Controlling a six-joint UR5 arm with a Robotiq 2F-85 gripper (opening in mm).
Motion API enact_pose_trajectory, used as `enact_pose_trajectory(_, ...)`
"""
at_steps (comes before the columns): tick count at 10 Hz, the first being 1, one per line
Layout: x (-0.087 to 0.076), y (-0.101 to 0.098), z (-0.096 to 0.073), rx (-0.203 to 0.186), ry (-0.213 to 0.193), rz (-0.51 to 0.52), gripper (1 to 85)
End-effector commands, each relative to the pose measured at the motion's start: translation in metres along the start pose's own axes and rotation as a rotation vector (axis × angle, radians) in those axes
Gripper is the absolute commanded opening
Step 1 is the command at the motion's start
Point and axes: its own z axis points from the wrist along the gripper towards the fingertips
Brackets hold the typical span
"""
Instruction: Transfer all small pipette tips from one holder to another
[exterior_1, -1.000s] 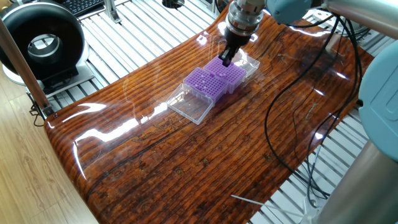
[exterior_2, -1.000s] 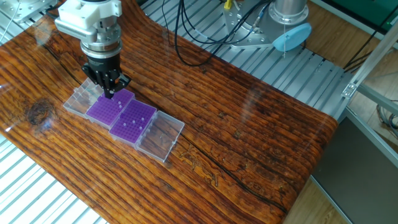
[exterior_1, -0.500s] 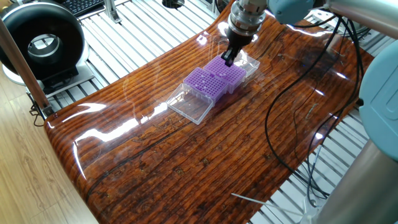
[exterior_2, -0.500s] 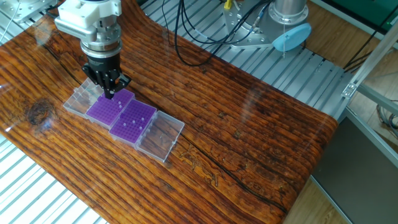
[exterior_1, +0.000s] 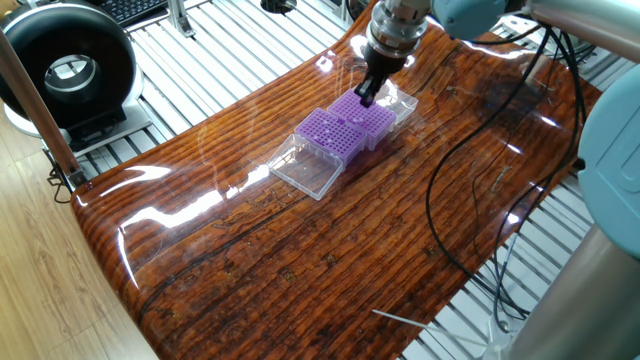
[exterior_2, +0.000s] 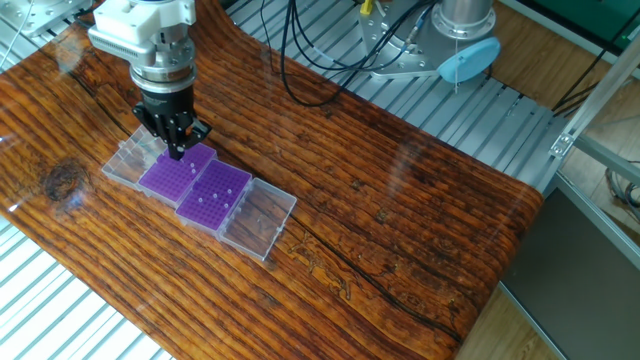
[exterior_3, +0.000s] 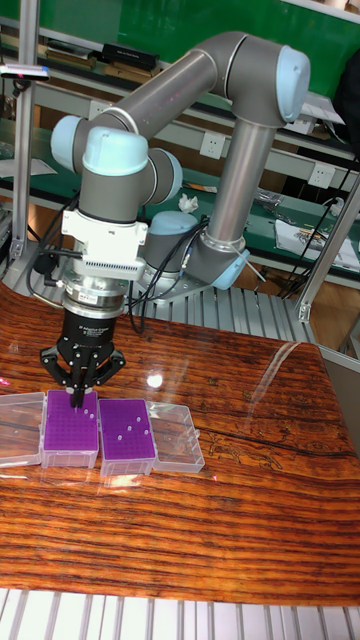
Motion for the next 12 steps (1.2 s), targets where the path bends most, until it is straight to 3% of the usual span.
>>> enact_pose_trajectory(1, -0.001, 0.001, 0.001, -0.011, -0.018, 0.006, 1.3)
enact_pose_trajectory(10, 0.003, 0.003, 0.011, -0.035, -0.043, 0.009, 1.3)
enact_pose_trajectory(11, 0.004, 0.003, 0.013, -0.036, -0.041, 0.013, 1.3)
enact_pose_trajectory(12, 0.011, 0.005, 0.013, -0.044, -0.013, 0.021, 2.3)
